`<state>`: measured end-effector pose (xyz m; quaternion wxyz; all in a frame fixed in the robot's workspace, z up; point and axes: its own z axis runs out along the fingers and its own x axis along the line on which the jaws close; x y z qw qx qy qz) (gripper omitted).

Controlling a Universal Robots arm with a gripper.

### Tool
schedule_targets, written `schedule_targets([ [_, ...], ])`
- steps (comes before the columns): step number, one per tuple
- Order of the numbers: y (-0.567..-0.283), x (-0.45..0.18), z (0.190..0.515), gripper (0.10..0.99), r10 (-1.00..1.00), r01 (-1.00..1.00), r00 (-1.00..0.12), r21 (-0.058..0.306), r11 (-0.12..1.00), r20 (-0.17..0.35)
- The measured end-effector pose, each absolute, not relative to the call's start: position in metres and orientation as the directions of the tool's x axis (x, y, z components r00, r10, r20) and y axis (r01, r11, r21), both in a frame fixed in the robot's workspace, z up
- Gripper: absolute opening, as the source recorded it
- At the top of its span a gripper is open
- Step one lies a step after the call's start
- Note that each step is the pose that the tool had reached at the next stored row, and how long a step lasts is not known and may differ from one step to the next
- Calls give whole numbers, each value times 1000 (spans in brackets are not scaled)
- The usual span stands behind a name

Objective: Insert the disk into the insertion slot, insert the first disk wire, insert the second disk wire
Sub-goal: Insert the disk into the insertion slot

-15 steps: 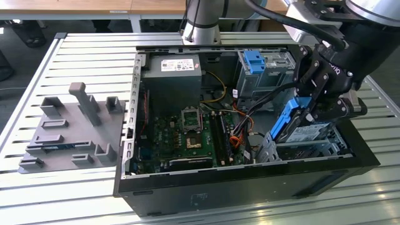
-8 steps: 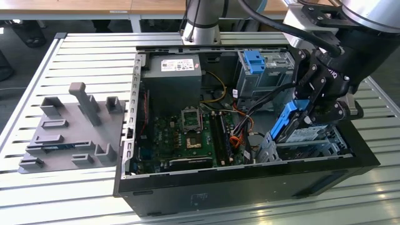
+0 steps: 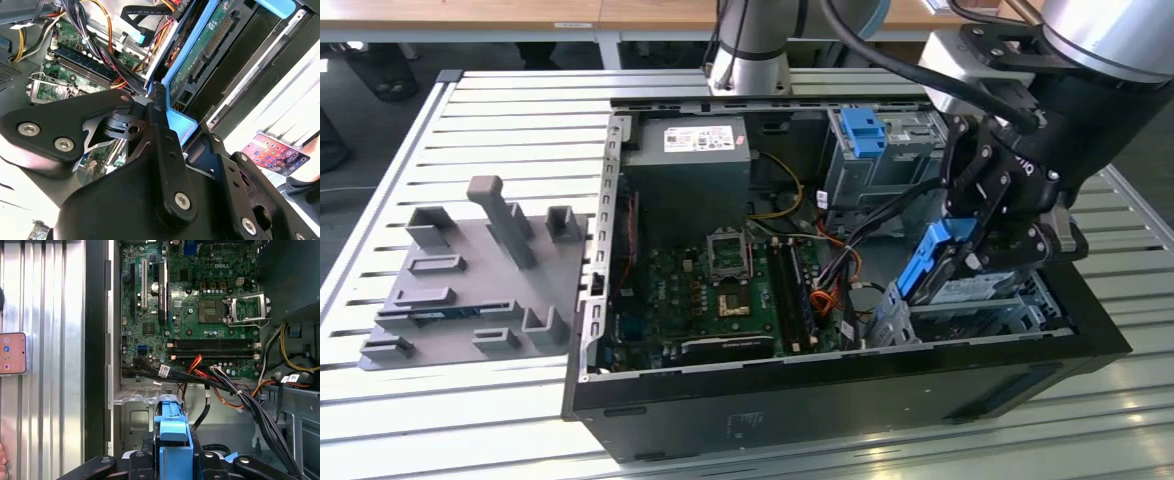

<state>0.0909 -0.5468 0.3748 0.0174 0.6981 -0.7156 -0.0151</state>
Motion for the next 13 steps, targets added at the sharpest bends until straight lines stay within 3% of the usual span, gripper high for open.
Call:
schedule_targets([
  [13,-547,91,364,365,-1000,-999,-25,46,25,4],
])
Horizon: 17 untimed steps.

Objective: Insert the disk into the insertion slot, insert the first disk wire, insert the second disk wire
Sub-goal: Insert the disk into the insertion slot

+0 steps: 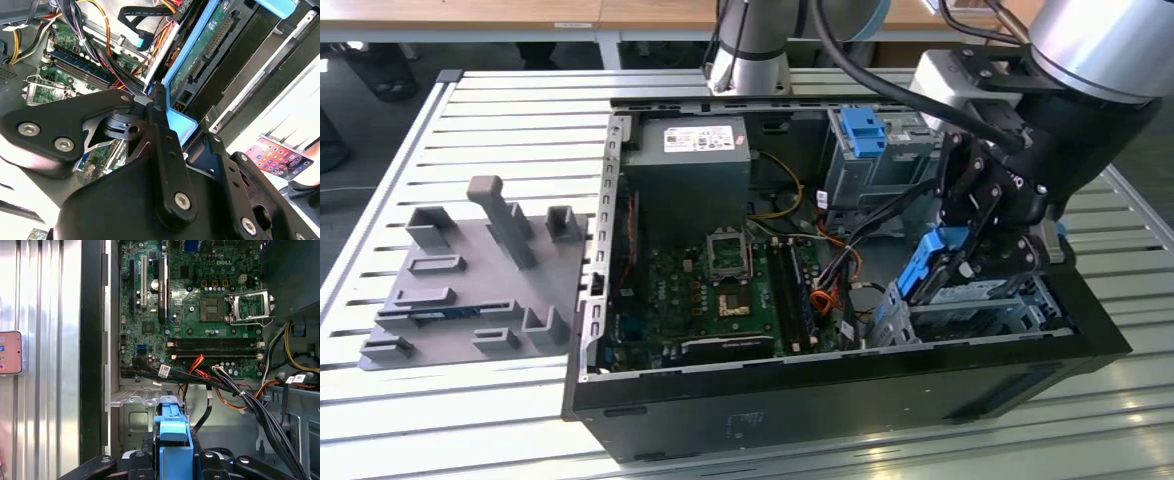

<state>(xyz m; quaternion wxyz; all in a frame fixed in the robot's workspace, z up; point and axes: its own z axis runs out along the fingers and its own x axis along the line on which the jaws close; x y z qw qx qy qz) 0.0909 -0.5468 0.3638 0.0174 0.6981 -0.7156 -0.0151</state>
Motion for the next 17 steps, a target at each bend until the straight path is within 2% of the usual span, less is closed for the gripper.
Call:
schedule_targets([
  [17,-547,91,352,365,-1000,-999,-25,46,25,4],
])
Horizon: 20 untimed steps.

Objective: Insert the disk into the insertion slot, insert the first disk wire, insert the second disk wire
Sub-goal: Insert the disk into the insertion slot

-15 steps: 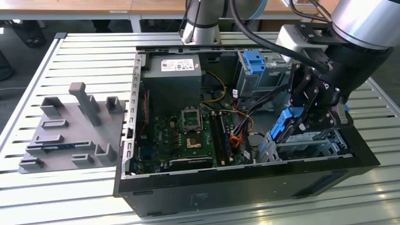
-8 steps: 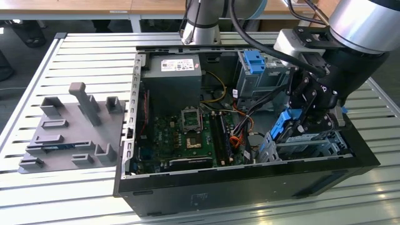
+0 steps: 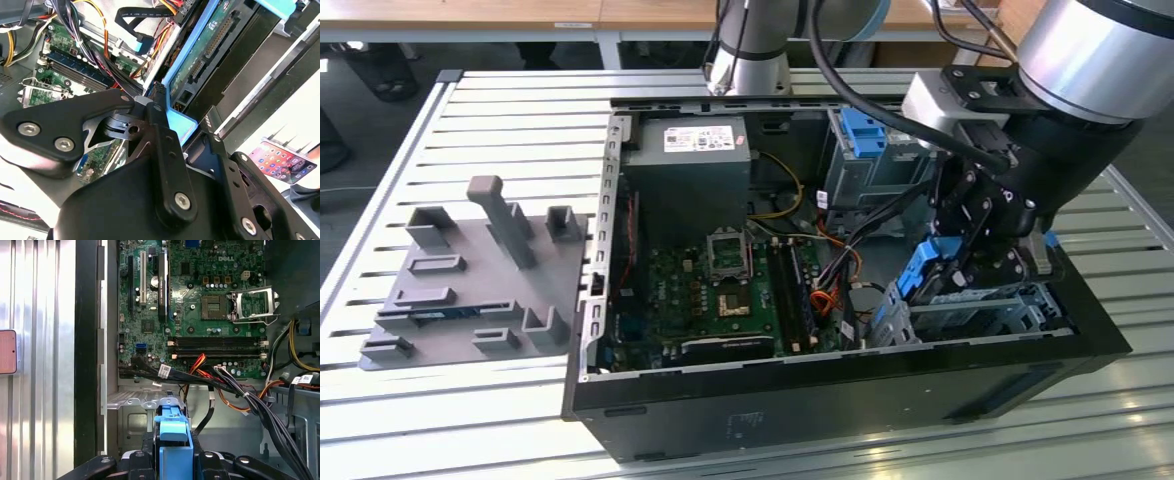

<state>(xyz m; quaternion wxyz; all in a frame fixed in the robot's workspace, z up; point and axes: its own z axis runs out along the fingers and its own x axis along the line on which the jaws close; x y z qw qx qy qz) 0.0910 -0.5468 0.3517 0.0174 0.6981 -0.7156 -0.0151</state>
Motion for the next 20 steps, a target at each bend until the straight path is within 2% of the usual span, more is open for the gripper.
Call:
schedule_targets([
  [20,-547,91,340,365,-1000,-999,-25,46,25,4],
])
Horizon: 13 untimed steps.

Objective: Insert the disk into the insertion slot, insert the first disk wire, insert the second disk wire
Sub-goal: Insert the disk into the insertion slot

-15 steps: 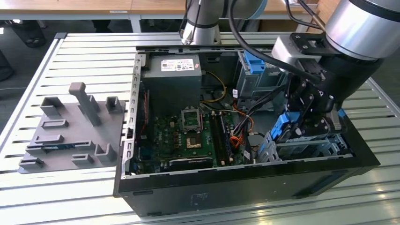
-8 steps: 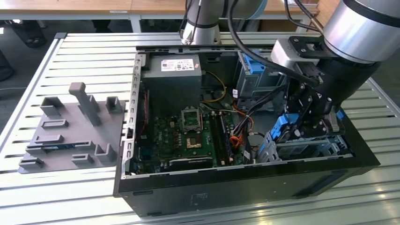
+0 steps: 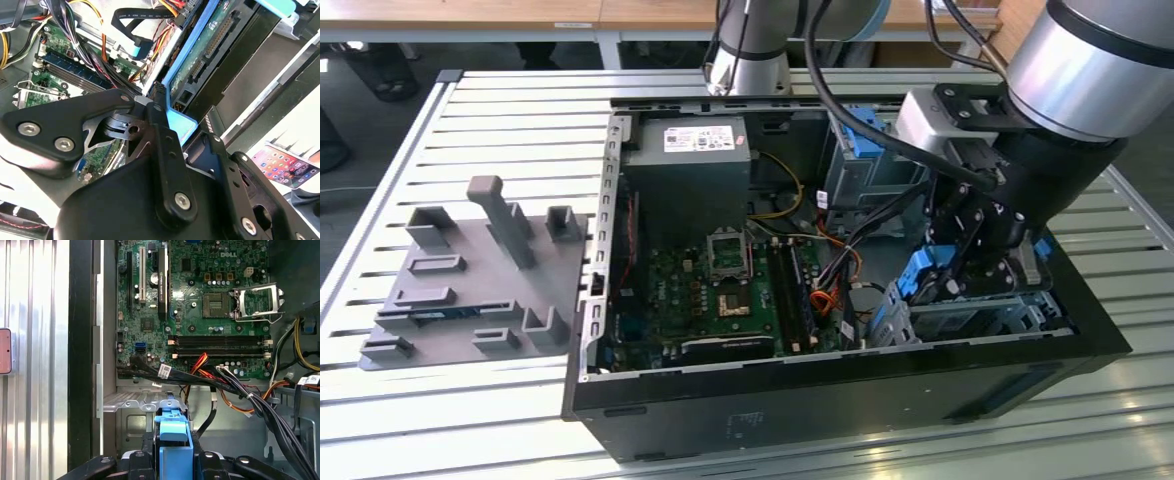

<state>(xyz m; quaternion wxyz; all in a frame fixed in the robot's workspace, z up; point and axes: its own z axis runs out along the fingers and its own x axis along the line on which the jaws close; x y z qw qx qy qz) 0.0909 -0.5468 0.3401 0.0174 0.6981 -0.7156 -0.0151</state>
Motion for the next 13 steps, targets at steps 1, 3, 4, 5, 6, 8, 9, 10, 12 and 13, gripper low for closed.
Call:
schedule_targets([
  [1,-547,91,340,365,-1000,-999,-25,46,25,4],
  [3,-547,91,339,373,-1000,-999,-25,46,25,4],
  [4,-547,91,338,435,-1000,-999,-25,46,25,4],
  [5,-547,91,338,435,-1000,-999,-25,46,25,4],
  [6,-547,91,338,435,-1000,-999,-25,46,25,4],
  [8,-547,91,337,435,-1000,-999,-25,46,25,4],
  [9,-547,91,337,435,-1000,-999,-25,46,25,4],
  [10,-547,91,337,435,-1000,-999,-25,46,25,4],
  [12,-547,91,336,420,-1000,-999,-25,46,25,4],
  [13,-547,91,336,420,-1000,-999,-25,46,25,4],
])
